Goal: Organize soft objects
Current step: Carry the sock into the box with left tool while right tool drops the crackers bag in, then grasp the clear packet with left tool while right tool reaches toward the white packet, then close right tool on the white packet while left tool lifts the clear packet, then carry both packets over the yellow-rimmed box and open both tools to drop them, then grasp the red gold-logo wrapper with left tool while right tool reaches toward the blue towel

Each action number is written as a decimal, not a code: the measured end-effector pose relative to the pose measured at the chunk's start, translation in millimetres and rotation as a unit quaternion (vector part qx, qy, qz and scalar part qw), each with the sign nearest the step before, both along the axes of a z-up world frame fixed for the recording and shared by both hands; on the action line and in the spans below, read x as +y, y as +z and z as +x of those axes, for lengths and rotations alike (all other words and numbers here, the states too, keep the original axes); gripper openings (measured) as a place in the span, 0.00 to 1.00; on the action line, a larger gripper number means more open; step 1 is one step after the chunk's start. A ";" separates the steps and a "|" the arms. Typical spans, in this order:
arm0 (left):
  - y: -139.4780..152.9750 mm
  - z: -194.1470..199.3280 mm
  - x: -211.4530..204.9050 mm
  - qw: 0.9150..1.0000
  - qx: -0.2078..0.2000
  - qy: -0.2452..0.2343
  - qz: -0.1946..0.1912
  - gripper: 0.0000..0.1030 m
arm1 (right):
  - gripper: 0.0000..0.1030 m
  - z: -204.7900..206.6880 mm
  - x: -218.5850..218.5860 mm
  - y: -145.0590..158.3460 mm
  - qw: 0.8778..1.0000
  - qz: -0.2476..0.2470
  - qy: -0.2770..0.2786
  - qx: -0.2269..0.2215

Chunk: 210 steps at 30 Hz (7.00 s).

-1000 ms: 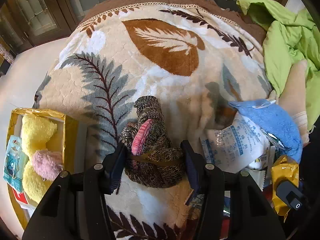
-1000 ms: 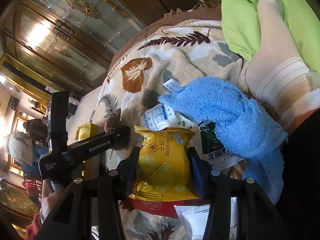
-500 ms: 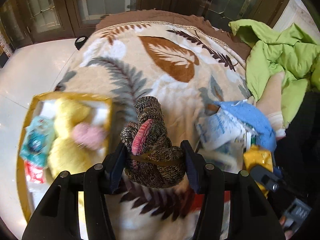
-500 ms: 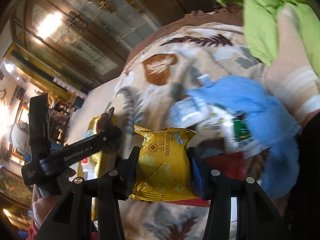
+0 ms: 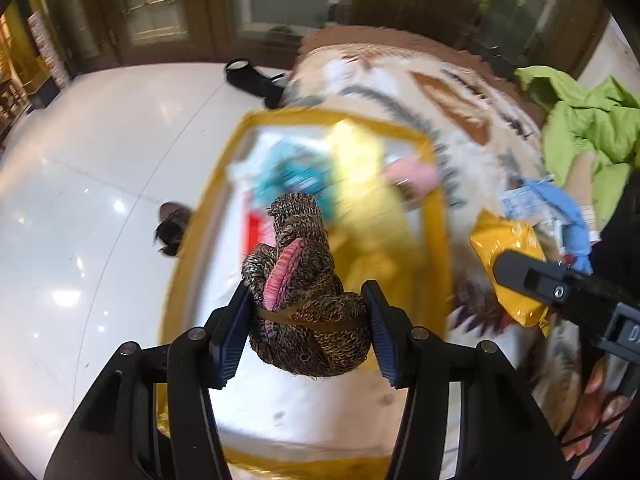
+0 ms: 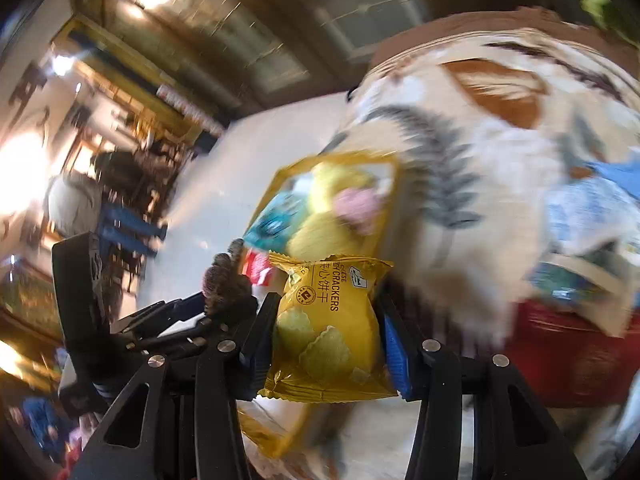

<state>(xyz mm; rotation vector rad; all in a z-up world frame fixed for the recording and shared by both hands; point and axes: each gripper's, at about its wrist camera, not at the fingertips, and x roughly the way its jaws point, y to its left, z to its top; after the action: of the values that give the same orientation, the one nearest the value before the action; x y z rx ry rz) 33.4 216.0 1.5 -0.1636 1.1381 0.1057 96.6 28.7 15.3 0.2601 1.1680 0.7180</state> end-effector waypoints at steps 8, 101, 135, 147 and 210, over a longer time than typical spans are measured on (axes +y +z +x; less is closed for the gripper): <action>-32.2 -16.0 14.8 1.000 0.014 0.008 -0.006 0.51 | 0.47 -6.3 71.9 -26.1 0.997 -0.066 0.045 -0.008; -60.3 143.2 -268.0 0.968 0.113 -0.199 -0.103 0.83 | 0.26 -23.3 -255.7 -72.7 0.978 -0.081 -0.183 0.052; -47.3 115.4 -217.3 0.969 0.094 -0.177 -0.142 0.77 | 0.67 -27.2 -192.3 -73.1 0.995 -0.032 -0.060 0.075; -29.8 101.9 -201.4 0.971 0.067 -0.165 -0.157 0.76 | 0.11 -51.2 -175.0 -59.2 0.997 -0.066 -0.039 0.033; 49.7 -16.7 -66.2 0.992 -0.109 -0.030 0.058 0.89 | 0.54 -37.5 -122.5 22.9 0.998 0.028 -0.044 -0.044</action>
<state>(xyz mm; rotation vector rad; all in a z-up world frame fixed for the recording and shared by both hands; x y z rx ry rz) 16.7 149.8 51.2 -0.0363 0.9156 0.0984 59.1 -93.8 38.3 0.3222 1.0477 0.6782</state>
